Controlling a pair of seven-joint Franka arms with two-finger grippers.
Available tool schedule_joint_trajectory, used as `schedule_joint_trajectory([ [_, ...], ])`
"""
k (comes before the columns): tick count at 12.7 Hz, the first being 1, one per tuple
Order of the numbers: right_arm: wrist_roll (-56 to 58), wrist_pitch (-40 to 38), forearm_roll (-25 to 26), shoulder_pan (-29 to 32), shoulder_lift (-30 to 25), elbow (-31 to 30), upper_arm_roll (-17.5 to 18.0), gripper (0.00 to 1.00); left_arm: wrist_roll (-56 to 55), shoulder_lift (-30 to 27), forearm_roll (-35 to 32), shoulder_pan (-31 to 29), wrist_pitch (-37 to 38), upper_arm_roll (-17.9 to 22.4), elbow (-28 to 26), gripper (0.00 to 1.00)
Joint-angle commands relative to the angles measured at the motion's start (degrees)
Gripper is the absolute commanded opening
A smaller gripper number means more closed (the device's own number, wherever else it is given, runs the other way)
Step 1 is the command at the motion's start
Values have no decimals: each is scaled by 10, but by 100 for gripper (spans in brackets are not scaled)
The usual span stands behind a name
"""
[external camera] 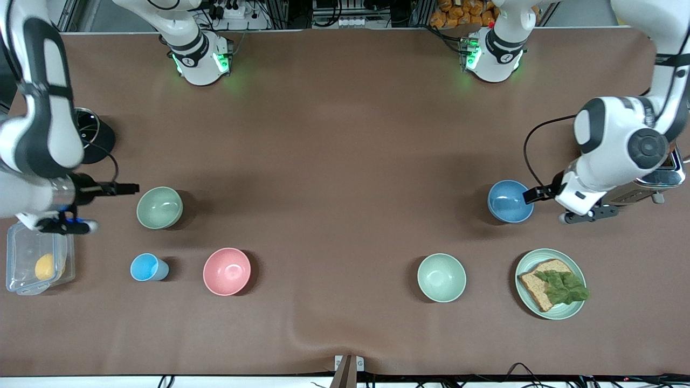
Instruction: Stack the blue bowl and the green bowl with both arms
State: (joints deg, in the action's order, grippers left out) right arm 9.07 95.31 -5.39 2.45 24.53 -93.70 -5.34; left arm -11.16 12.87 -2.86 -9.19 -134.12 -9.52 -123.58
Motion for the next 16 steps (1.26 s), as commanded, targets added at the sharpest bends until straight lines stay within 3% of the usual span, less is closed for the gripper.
schedule_joint_trajectory([
  [1, 62, 39, -9, 13, 49, 13, 2, 100, 11, 13, -17, -15, -57, -1, -35, 100],
  [5, 121, 123, -10, 33, 119, 13, 2, 100, 11, 38, -19, -20, -66, -1, -35, 100],
  [9, 170, 122, -28, 51, 142, 9, 3, 100, 11, 61, -27, -28, -81, -1, -34, 100],
  [11, 181, 124, -44, 59, 145, -6, 5, 100, 11, 66, -27, -28, -84, -1, -33, 86],
  [13, 181, 123, -68, 60, 145, -10, 4, 31, 11, 70, -27, -26, -84, -1, -32, 53],
  [14, 181, 122, -68, 60, 145, -10, 4, 14, 11, 72, -27, -26, -84, -1, -30, 36],
  [16, 181, 122, -68, 58, 146, -10, 4, 6, 3, 74, -27, -23, -84, -1, -28, 4],
])
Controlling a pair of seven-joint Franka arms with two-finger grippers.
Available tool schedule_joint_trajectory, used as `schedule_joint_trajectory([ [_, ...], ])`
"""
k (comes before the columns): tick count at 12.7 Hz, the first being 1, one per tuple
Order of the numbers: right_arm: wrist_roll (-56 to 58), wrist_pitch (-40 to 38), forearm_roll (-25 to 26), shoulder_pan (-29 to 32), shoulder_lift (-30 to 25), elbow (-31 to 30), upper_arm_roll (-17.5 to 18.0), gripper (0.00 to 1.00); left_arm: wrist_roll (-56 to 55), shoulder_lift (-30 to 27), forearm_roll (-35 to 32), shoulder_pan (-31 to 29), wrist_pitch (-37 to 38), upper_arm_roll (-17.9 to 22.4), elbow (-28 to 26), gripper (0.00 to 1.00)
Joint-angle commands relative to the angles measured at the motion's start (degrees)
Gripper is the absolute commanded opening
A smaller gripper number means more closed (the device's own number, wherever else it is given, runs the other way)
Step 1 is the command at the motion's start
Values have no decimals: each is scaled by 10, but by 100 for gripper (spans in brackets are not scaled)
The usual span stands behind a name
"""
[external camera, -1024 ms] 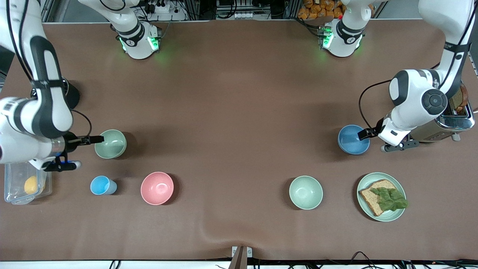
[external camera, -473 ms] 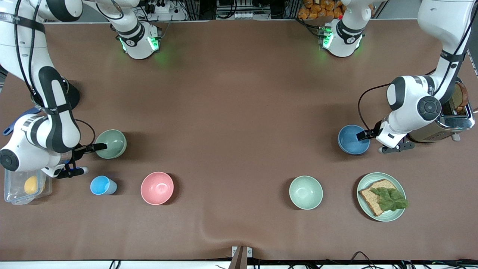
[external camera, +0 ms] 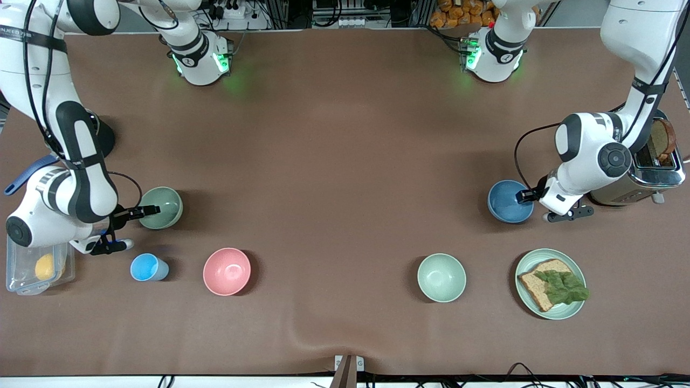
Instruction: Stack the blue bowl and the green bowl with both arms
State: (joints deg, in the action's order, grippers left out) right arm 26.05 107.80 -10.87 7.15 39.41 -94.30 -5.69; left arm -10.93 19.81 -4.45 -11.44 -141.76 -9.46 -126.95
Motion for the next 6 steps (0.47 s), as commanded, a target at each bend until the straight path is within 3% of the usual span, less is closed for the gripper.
schedule_joint_trajectory([
  [1, 11, -3, -13, 9, -3, -4, 9, 0, 0, 5, -11, 0, -7, -2, 6, 0],
  [6, 16, -12, -13, -7, -11, 3, 9, 0, -1, -11, -11, 3, -2, -11, 10, 0],
])
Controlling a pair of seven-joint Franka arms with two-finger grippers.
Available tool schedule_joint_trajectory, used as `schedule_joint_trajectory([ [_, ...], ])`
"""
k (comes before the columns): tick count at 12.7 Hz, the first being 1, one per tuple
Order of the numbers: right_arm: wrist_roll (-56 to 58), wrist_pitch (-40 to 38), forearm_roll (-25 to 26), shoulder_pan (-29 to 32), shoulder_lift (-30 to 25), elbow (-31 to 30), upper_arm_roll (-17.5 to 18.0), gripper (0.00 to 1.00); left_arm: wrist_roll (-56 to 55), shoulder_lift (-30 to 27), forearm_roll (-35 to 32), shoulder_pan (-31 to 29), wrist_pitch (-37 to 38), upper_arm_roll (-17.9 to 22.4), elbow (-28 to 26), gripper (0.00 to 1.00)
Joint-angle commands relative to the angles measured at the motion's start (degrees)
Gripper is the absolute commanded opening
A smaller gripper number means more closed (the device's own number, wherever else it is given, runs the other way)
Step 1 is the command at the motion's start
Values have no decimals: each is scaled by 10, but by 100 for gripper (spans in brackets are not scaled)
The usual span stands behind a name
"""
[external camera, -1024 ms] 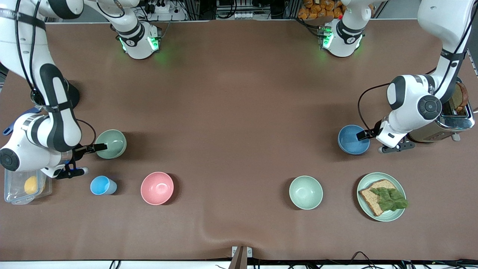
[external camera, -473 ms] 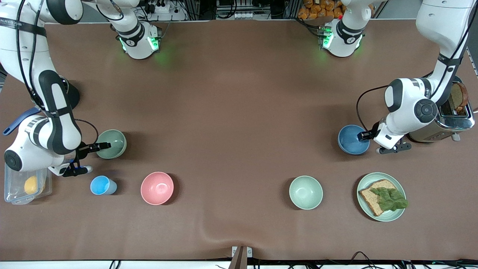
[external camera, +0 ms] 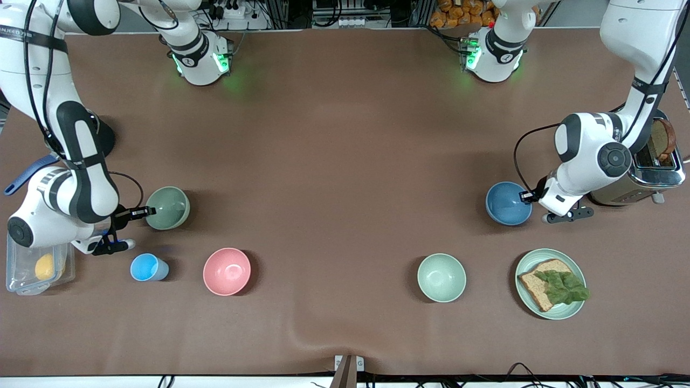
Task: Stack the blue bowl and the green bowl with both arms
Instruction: 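Grasp the green bowl with the right gripper while the left gripper grasps the blue bowl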
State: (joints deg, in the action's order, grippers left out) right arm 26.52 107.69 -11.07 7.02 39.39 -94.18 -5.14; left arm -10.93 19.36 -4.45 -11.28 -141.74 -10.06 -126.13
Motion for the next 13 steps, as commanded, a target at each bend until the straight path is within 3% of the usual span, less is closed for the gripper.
schedule_joint_trajectory([
  [1, 12, -27, -11, -13, -15, 7, 4, 0, -1, -13, -11, 5, 3, -8, 10, 0],
  [4, 0, -103, -13, -46, -27, 48, 4, 0, 2, -38, -11, 5, 79, -22, 50, 0],
  [6, -45, -110, -20, -75, -40, 51, 5, 0, 0, -57, -9, 5, 111, -37, 73, 0],
  [13, -261, -72, -169, -190, -40, 55, 4, 0, -14, -83, -5, 6, 244, -77, 177, 0],
])
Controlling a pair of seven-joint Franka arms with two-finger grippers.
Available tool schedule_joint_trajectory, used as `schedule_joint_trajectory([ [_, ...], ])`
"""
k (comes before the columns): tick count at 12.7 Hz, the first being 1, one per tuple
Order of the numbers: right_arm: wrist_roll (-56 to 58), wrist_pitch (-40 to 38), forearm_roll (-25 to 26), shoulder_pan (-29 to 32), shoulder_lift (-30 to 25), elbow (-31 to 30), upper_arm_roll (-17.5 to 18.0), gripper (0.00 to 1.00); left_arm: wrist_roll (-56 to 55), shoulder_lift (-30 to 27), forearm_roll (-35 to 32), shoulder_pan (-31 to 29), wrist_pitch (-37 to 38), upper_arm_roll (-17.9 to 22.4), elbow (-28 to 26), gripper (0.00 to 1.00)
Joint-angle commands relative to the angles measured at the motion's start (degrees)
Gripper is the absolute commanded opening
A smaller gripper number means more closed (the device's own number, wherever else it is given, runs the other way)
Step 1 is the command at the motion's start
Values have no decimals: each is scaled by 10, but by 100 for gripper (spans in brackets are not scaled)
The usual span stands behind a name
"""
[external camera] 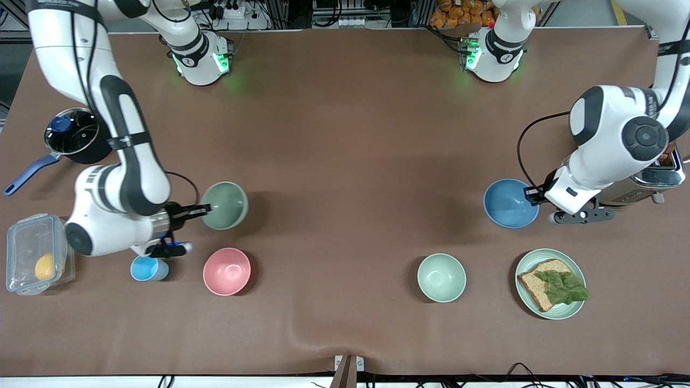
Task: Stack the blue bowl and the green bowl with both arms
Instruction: 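Grasp the green bowl with the right gripper while the left gripper grasps the blue bowl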
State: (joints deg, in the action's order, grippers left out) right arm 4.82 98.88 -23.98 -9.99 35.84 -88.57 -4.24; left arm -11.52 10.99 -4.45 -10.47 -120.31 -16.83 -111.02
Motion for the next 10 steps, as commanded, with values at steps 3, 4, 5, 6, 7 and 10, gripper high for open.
schedule_joint_trajectory([
  [3, -179, 84, -60, -96, 0, 0, -5, 0, -26, 1, -1, -3, 37, -17, 34, 0],
  [4, -227, 96, -60, -120, 3, 2, -6, 0, -40, 1, -1, -3, 37, -26, 36, 0],
  [5, -270, 111, -61, -144, 8, 8, -5, 0, -55, 1, -1, -3, 36, -30, 37, 0],
  [6, -312, 135, -61, -168, 12, 10, -6, 0, -59, 1, -1, -3, 36, -35, 37, 0],
  [7, -345, 159, -61, -194, 14, 10, -5, 0, -59, 1, -1, -3, 37, -35, 38, 0],
  [10, -408, 206, -63, -237, 30, 10, -5, 0, -61, 1, -1, -3, 37, -42, 37, 0],
])
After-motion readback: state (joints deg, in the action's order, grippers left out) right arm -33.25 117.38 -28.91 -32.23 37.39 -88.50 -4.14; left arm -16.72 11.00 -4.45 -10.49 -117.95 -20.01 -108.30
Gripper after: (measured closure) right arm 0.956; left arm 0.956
